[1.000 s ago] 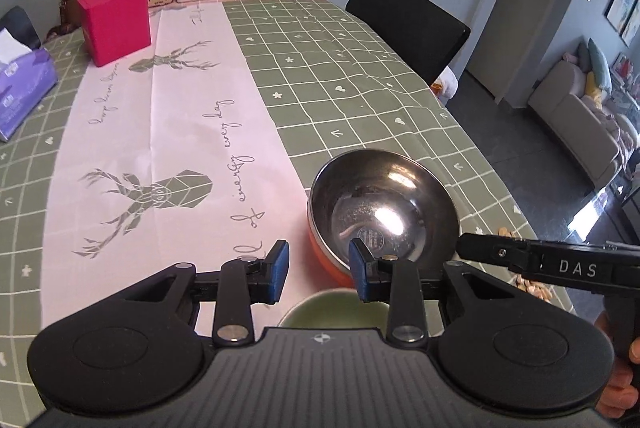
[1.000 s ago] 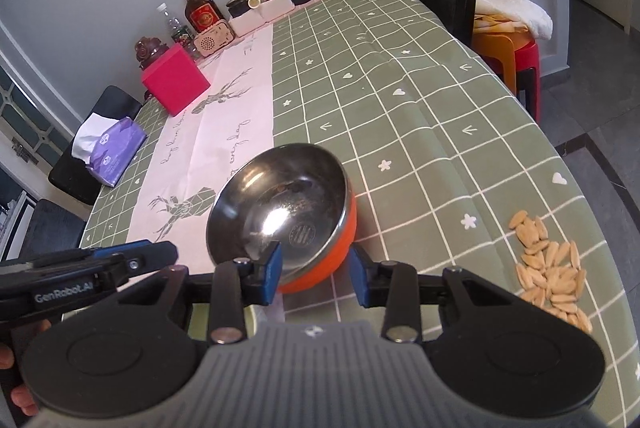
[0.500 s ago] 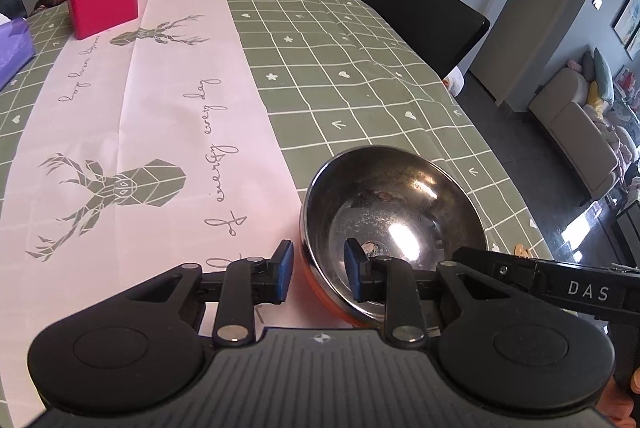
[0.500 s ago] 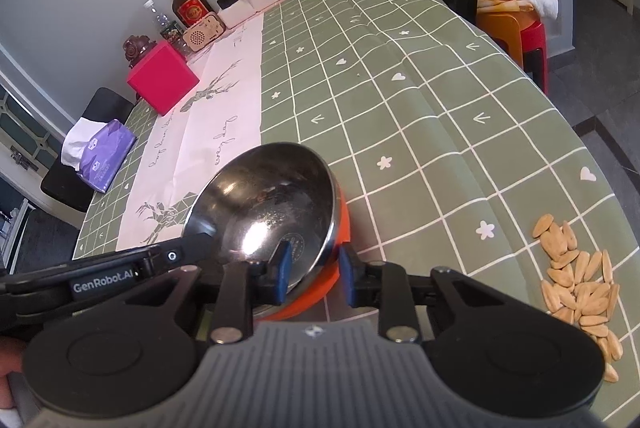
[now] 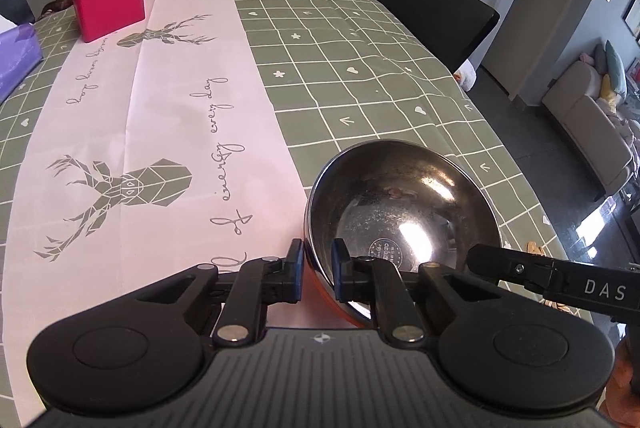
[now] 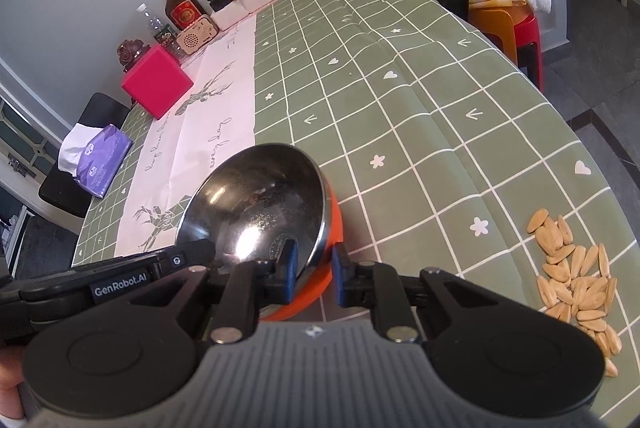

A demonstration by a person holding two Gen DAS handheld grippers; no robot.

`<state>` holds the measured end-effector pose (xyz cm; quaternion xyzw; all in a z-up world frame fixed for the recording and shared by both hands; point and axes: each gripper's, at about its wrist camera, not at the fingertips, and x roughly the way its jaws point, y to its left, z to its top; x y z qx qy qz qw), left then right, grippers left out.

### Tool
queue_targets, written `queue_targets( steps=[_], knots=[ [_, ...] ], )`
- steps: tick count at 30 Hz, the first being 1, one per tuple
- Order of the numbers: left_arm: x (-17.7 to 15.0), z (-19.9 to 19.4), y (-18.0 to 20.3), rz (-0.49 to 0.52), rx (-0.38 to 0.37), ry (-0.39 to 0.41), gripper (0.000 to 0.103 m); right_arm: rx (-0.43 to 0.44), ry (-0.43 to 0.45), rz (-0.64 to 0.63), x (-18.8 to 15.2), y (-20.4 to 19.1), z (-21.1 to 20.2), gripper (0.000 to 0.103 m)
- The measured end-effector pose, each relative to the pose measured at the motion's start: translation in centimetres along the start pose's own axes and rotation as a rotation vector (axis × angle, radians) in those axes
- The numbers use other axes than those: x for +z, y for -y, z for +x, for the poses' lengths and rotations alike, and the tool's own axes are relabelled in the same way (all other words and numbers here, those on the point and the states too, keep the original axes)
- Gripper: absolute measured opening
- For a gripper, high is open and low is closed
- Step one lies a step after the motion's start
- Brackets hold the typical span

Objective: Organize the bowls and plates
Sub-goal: 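Lift the orange bowl with the right gripper and carry it over the blue bowl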

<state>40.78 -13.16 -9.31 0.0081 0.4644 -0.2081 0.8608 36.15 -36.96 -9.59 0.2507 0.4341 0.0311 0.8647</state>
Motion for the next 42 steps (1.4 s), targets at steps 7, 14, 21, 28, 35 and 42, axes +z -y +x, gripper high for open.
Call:
queue_targets(
  steps=[7,14,21,28,35,42],
  knots=[
    [0.5,-1.3,0.3,0.012,0.011,0.014,0.014,0.018,0.023,-0.002,0.3,-0.4,-1.1,0.016],
    [0.9,-4.4,0.5,0.02,0.041,0.033,0.014,0.052,0.045,-0.023,0.3,-2.0,-3.3,0.016],
    [0.4,-9.2,0.5,0.024,0.085,0.056,0.014,0.109,0.05,-0.031,-0.4,-4.1,-5.9,0.016],
    [-1.6,-14.5,-0.2,-0.016,0.133,0.072,0.014,0.17,0.031,-0.068,-2.9,-6.7,-8.6,0.016],
    [-4.6,-19.5,-1.1,-0.05,0.169,0.103,0.014,0.225,0.011,-0.117,-6.1,-9.1,-11.2,0.016],
    [-8.5,-23.1,-3.2,-0.098,0.19,0.13,0.014,0.274,-0.017,-0.172,-9.7,-11.6,-12.5,0.016]
  ],
)
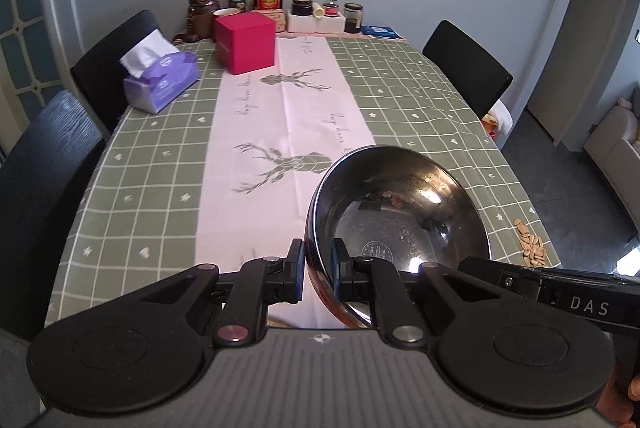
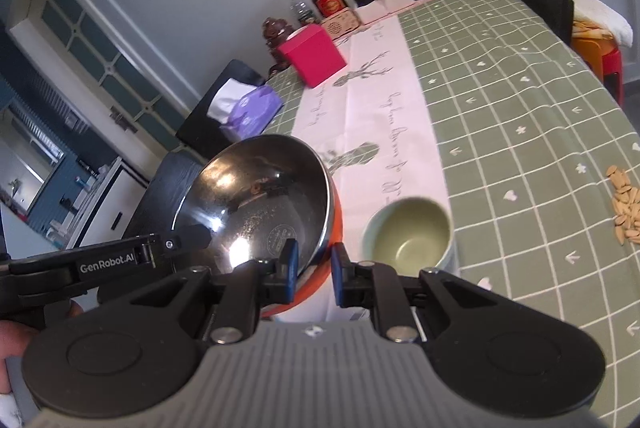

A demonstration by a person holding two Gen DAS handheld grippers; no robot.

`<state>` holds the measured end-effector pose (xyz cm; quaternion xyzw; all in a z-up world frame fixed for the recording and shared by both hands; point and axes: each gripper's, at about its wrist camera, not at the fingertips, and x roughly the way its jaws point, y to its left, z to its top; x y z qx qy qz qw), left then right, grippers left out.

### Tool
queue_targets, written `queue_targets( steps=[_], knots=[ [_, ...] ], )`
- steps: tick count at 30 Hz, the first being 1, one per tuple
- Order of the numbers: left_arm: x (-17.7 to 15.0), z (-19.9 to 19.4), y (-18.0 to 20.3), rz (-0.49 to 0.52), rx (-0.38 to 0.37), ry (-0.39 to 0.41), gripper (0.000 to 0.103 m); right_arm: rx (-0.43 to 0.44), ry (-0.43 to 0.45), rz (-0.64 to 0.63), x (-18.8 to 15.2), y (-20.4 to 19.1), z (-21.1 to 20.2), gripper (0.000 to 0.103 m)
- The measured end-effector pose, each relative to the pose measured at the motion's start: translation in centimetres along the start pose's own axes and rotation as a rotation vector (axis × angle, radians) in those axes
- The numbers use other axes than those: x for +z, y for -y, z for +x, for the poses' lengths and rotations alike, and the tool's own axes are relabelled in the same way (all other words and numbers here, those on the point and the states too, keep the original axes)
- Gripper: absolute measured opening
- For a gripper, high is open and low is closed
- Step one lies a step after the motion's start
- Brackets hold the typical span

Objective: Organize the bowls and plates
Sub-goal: 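Lift the orange bowl with the right gripper and carry it over the blue bowl, then lower the orange bowl into the blue bowl and open the right gripper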

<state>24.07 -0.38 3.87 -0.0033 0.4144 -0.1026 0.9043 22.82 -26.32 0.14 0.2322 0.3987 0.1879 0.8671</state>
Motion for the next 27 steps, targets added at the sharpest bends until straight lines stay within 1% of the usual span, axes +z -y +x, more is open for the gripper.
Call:
queue_targets(
  steps=[6,12,18,23,27],
  knots=[
    [-3.3,-1.5,-3.0,-0.033,0.026,-0.002,0.015,0.029,-0.048,-0.054,-2.2,-2.4,1.2,0.015],
    [-6.5,-1.6,-6.0,-0.098,0.035,-0.021,0.015,0.044,-0.11,-0.085,-4.3,-4.1,3.2,0.015],
    [-9.2,-2.1,-8.0,-0.124,0.045,-0.049,0.016,0.057,-0.176,-0.115,-6.1,-5.4,4.6,0.015],
    [-10.4,-1.2,-8.9,-0.153,0.03,-0.102,0.017,0.049,-0.201,-0.129,-6.6,-5.8,5.4,0.015],
    [-10.8,-0.9,-9.4,-0.179,0.005,-0.109,0.018,0.042,-0.219,-0.122,-6.6,-5.5,6.0,0.015]
  ],
)
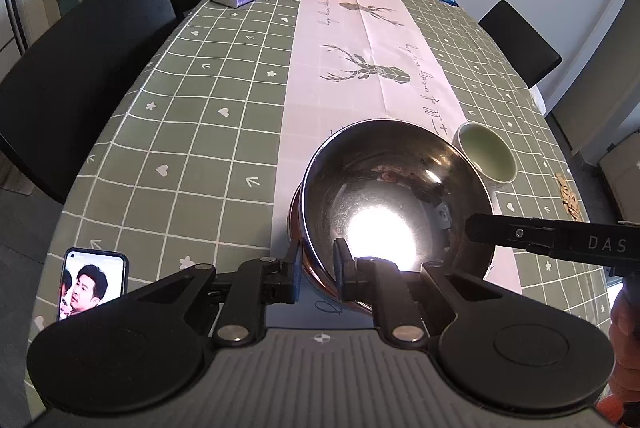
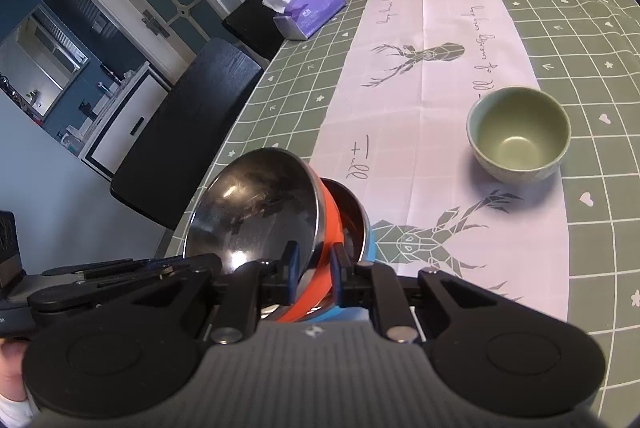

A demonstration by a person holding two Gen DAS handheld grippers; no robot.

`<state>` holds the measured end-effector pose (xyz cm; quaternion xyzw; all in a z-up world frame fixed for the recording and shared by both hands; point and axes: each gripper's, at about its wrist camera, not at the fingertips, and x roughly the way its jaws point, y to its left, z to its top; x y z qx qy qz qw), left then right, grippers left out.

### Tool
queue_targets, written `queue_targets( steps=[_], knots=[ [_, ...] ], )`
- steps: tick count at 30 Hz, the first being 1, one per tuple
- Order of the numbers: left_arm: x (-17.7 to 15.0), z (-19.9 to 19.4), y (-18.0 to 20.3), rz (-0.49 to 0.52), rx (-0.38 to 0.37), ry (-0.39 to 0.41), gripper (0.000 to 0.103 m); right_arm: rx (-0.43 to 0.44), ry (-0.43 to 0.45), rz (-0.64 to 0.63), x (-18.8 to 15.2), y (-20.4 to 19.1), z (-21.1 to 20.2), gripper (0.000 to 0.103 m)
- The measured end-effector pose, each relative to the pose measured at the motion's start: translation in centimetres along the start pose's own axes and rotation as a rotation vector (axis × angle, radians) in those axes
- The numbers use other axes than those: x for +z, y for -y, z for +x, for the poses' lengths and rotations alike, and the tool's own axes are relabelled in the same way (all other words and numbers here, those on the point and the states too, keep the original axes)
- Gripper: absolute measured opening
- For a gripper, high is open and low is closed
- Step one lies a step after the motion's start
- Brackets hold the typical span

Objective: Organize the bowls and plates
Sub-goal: 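Lower the orange bowl into the blue bowl and open the right gripper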

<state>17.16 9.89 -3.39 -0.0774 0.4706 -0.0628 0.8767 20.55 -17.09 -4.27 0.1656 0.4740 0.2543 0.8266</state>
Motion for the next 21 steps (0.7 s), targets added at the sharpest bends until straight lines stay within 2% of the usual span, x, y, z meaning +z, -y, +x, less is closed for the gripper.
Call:
queue_targets(
  steps=[10,21],
  knots=[
    [0.2,0.3,-0.2,0.002,-0.015,0.005,0.019,-0.014,-0.029,0.007,0.1,0.5,1.3,0.014],
    [0.2,1.7,-0.9,-0.028,-0.041,-0.048,0.02,-0.008,-0.051,0.036,0.3,1.3,2.0,0.014]
  ],
)
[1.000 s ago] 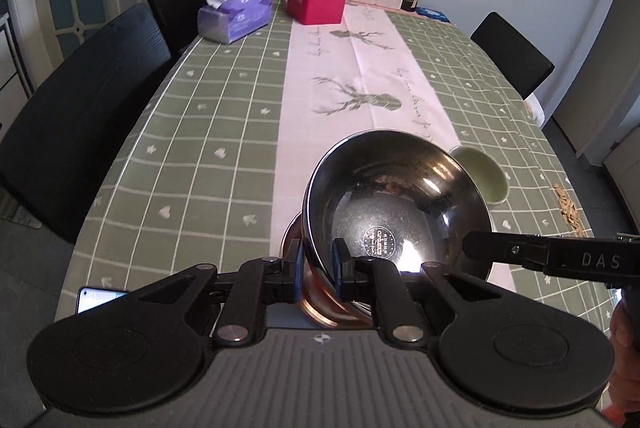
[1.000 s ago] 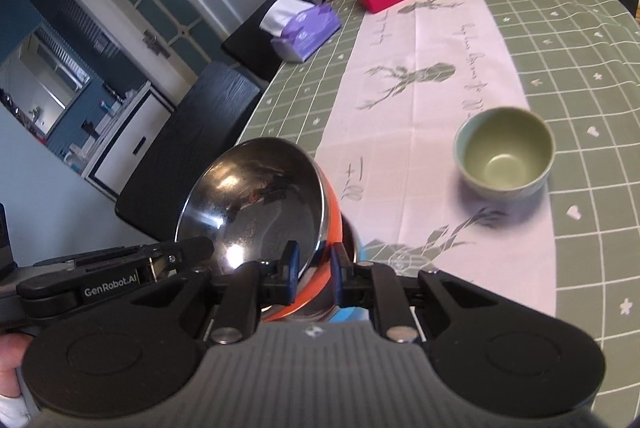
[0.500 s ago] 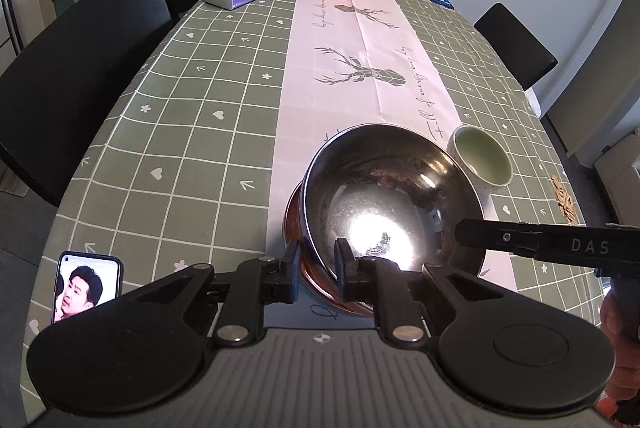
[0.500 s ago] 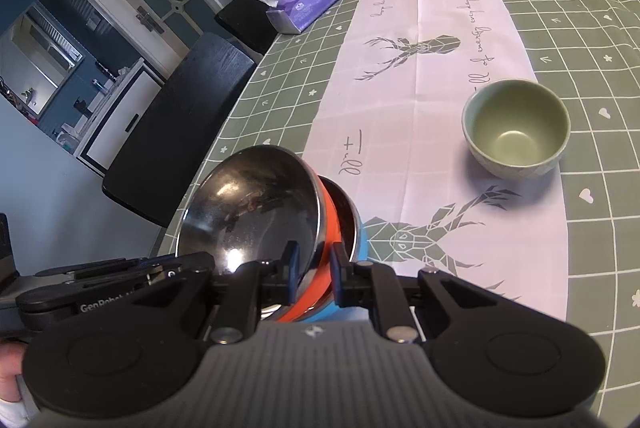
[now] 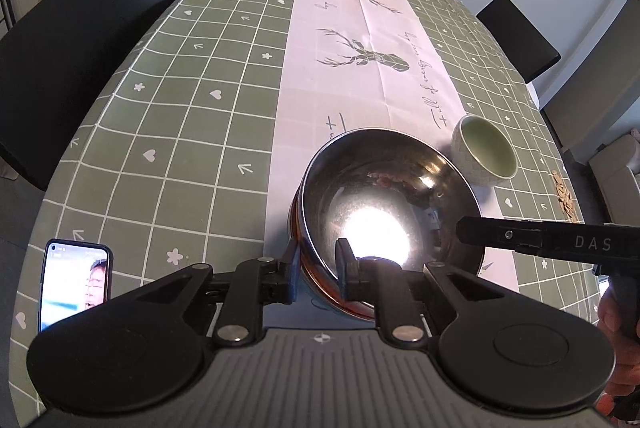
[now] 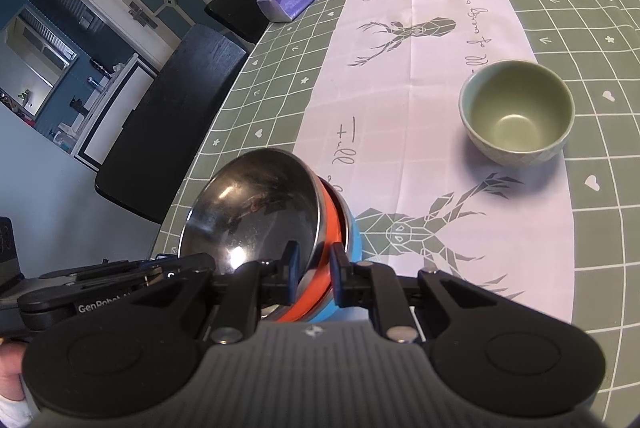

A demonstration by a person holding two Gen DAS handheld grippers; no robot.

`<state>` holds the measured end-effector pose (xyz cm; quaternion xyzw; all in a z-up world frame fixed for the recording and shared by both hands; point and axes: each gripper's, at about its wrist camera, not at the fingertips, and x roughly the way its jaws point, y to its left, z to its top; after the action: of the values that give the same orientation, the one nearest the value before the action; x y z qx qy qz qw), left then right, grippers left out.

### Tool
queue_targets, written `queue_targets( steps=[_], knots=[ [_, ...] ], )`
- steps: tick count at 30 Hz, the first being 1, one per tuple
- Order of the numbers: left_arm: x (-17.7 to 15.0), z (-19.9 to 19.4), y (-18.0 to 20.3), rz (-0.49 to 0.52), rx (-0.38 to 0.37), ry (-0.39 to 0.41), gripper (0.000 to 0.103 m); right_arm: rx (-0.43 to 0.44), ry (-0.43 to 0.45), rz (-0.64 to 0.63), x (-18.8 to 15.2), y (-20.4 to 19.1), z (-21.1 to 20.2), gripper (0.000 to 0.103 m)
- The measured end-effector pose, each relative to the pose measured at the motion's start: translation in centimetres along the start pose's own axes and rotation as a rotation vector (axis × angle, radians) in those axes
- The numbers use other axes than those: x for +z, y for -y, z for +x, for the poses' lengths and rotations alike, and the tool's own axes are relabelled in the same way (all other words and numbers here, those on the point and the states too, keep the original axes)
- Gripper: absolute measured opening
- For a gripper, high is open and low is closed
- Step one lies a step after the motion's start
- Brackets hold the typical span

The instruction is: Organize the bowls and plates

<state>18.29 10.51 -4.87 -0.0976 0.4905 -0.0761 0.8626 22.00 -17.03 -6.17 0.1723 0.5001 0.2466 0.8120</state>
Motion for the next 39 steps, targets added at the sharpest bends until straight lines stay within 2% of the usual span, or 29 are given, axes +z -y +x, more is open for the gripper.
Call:
queue_targets(
  steps=[14,18,20,21,25,30,35,39],
  knots=[
    [0.0,0.1,0.2,0.016,0.0,0.009,0.021,-0.002,-0.009,0.012,0.0,0.4,0.4,0.014],
    [-0.1,0.0,0.2,0.02,0.0,0.019,0.023,0.005,-0.007,0.01,0.0,0.4,0.4,0.017],
    [-0.1,-0.2,0.2,0.018,-0.003,0.033,0.027,0.005,0.003,0.008,0.0,0.4,0.2,0.018],
    [0.0,-0.3,0.1,0.017,-0.006,0.04,0.033,0.001,0.008,0.007,0.1,0.4,0.1,0.018],
    [0.1,-0.8,0.1,0.015,-0.014,0.073,0.05,0.004,0.024,0.016,0.2,0.7,-0.5,0.03],
    [0.1,-1.7,0.7,0.051,0.004,0.148,0.054,0.011,0.049,0.016,0.6,0.8,-1.5,0.031],
    [0.5,-3.5,2.4,0.107,-0.026,0.229,0.054,0.016,0.099,0.013,1.1,1.0,-3.5,0.032],
    [1.5,-4.4,5.0,0.158,-0.079,0.24,0.054,0.014,0.156,0.023,1.8,1.7,-5.5,0.033]
  ],
)
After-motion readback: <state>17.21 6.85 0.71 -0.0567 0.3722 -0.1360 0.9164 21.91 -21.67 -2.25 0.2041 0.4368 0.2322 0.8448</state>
